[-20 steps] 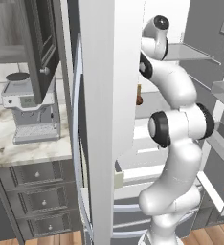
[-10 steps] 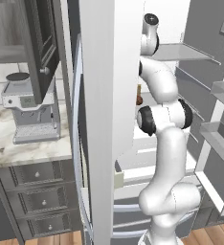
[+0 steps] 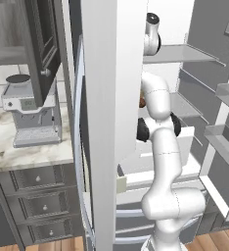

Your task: Pick the egg and butter from the fridge and place them by the bowl for mixing.

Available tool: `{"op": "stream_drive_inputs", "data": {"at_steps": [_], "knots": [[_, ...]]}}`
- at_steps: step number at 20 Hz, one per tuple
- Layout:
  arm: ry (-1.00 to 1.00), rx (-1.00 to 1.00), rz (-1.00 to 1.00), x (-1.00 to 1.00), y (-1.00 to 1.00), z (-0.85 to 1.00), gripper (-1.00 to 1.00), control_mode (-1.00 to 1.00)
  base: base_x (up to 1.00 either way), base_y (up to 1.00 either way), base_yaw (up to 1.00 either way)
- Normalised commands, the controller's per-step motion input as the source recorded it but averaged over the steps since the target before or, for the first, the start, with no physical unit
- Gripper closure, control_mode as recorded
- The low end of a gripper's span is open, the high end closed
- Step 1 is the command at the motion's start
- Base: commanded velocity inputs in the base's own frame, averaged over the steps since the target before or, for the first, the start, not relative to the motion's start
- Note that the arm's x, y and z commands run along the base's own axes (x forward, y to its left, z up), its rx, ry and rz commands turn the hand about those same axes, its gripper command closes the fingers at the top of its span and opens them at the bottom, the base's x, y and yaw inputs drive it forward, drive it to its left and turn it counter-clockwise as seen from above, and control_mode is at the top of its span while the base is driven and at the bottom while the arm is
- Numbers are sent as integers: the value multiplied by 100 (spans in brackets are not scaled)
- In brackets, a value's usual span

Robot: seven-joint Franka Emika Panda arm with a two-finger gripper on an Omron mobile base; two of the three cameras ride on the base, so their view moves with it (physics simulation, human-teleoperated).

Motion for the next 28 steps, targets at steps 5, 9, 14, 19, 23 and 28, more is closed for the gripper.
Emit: {"op": "stream_drive_inputs", "data": {"at_steps": [5, 9, 14, 19, 23, 28], "knots": [[1, 0, 0, 2, 0, -1, -100, -100, 0, 0, 0], [16, 0, 6, -14, 8, -57, -100, -100, 0, 0, 0], [7, 0, 6, -16, 10, -23, -100, -100, 0, 0, 0], [2, -2, 0, 0, 0, -18, -100, -100, 0, 0, 0], [4, -4, 2, -1, 0, -28, -100, -100, 0, 0, 0], [0, 0, 0, 0, -3, -1, -100, -100, 0, 0, 0]]}}
